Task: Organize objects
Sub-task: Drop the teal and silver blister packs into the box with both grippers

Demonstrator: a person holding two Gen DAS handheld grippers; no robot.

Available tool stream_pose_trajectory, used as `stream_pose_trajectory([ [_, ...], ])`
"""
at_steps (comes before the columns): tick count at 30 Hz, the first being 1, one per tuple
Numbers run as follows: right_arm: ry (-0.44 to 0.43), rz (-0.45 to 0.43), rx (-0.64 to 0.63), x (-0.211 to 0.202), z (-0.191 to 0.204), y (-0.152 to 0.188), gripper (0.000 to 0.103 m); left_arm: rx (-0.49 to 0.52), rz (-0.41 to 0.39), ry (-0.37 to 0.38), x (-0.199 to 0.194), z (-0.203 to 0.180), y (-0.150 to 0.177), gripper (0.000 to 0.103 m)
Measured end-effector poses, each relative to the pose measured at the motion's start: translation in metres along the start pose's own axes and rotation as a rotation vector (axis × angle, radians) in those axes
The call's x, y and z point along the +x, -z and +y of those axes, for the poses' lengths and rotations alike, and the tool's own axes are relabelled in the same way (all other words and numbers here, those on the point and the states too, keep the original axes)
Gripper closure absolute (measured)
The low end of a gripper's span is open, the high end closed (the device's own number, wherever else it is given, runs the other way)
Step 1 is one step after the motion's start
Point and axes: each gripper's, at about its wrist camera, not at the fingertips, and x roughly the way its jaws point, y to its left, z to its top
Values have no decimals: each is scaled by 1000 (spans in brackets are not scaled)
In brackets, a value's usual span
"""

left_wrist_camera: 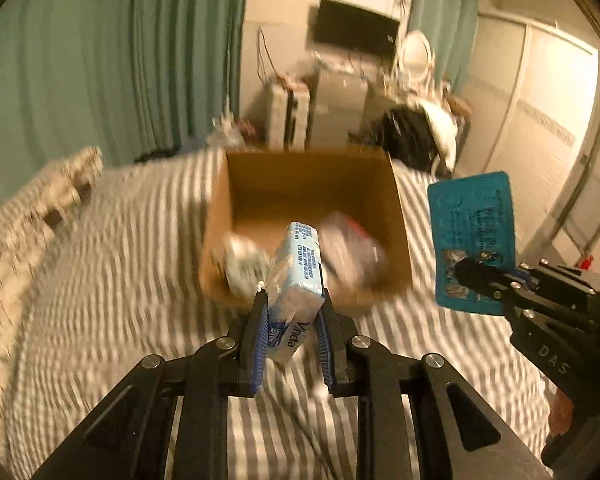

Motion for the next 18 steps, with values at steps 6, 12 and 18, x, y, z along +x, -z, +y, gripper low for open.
stream_pose_trajectory([
  [6,-23,-45,-8,21,-1,-71,94,-36,-39,-6,38,13,-57,81],
  [12,-45,24,-17,91,0,-104,94,-47,7,-4,101,22,-64,79],
  [18,-27,73,27,139,-15,-100,67,-49,83,-31,130,39,-48,41],
])
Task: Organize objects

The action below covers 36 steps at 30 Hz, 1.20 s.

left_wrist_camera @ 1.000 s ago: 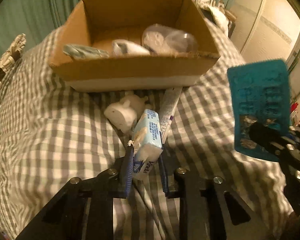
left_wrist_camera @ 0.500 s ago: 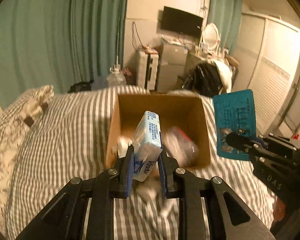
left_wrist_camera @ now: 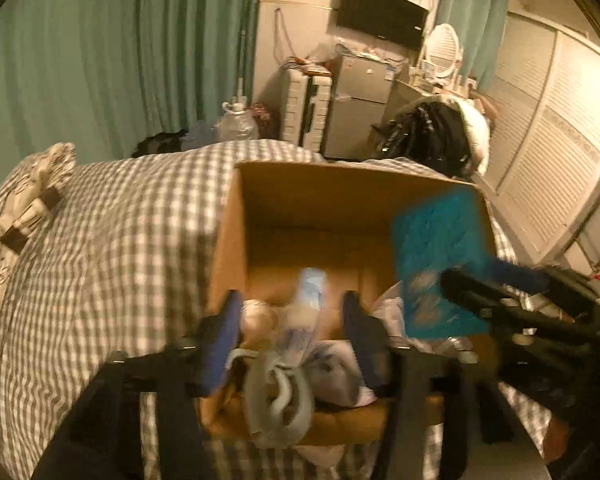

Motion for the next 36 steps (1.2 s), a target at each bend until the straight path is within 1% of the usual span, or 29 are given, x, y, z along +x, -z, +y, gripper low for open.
stream_pose_trajectory([
  [2,18,-22,40,-3,-10,5,47,-7,-6,-12,-9,8,5,37],
  [4,24,-45,62,-14,-16,8,47,-11,-6,-23,-20,13,10,34],
  [6,31,-60,77,-28,-20,11,46,-11,-21,-35,-36,16,16,29],
  [7,41,-70,81,-40,-21,13,46,-8,-34,-45,-49,18,21,24],
  [12,111,-110,62,-98,-16,29,46,2,-70,-72,-98,15,43,20],
  [13,123,-117,57,-110,-14,34,45,-1,-79,-73,-109,16,50,16],
  [14,132,-124,55,-121,-13,39,44,-4,-88,-72,-116,17,54,11],
  [15,143,-131,55,-131,-11,44,40,-9,-106,-71,-126,17,62,9],
  [19,175,-145,54,-164,-1,69,33,0,-131,-81,-146,17,82,8],
  [20,179,-144,55,-167,2,73,30,-1,-135,-86,-149,16,85,7],
  [21,186,-145,56,-171,5,79,25,-6,-142,-92,-151,16,92,6],
  [22,197,-147,60,-174,8,86,21,-13,-147,-96,-152,15,96,2],
  [24,209,-160,74,-175,12,98,9,-32,-157,-101,-151,14,106,1],
  [25,216,-164,84,-174,11,102,8,-42,-156,-103,-146,13,113,1],
  [28,225,-157,87,-157,15,115,8,-36,-136,-103,-128,7,125,1],
  [30,253,-124,86,-135,17,125,8,-11,-111,-116,-112,1,134,1],
  [32,257,-106,96,-120,14,133,8,19,-82,-134,-94,-7,145,1],
  [34,241,-68,109,-100,11,143,8,49,-30,-140,-75,-13,154,1],
  [36,246,-42,115,-85,9,151,8,65,15,-139,-61,-17,155,1],
])
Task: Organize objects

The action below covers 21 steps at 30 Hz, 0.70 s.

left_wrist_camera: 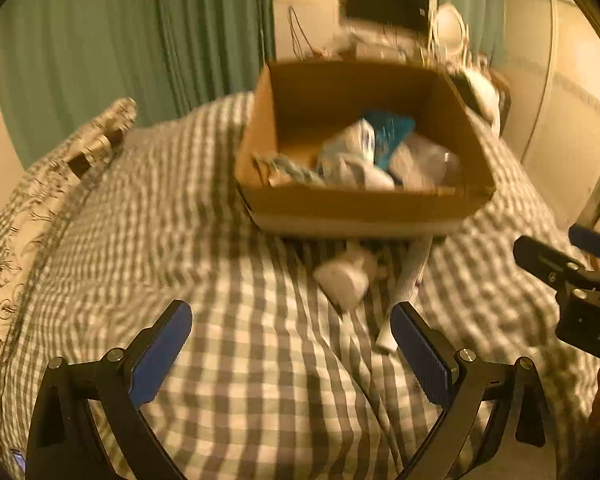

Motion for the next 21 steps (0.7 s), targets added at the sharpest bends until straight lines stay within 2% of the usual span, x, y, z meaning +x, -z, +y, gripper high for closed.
stream_pose_trajectory([
  [3,-5,20,14,14,-4,7,8,8,15,17,7,-5,-2,1],
  [10,-45,39,75,20,-15,8,8,15,106,39,40,-13,-14,1],
  [13,-59,42,100,21,-20,10,8,-7,127,44,56,-15,-18,9],
  [14,-62,44,104,21,-21,10,8,-3,133,45,60,-17,-19,17],
  [16,-72,48,114,22,-23,11,8,8,154,56,72,-23,-18,26],
  [21,-87,61,132,26,-27,13,8,57,159,88,93,-42,-17,27],
])
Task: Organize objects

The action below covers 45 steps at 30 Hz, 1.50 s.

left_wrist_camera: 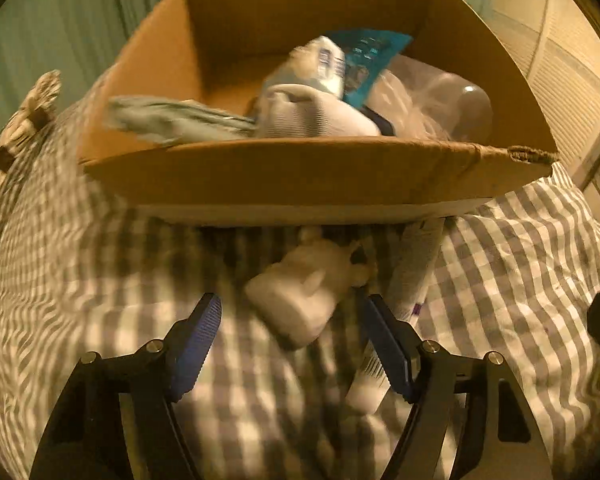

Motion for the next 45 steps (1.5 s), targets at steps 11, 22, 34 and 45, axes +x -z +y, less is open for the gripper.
stream_pose_trajectory([
  [11,18,28,7,9,-1,3,8,-8,23,61,2,0,8,55],
  [22,49,38,-68,5,24,5,8,-131,-50,108,-71,42,42,79],
  [34,10,226,-162,76,88,8,8,-202,-147,32,-99,104,37,96],
  [45,121,280,-293,135,123,21,47,-225,-93,40,-89,106,49,51],
])
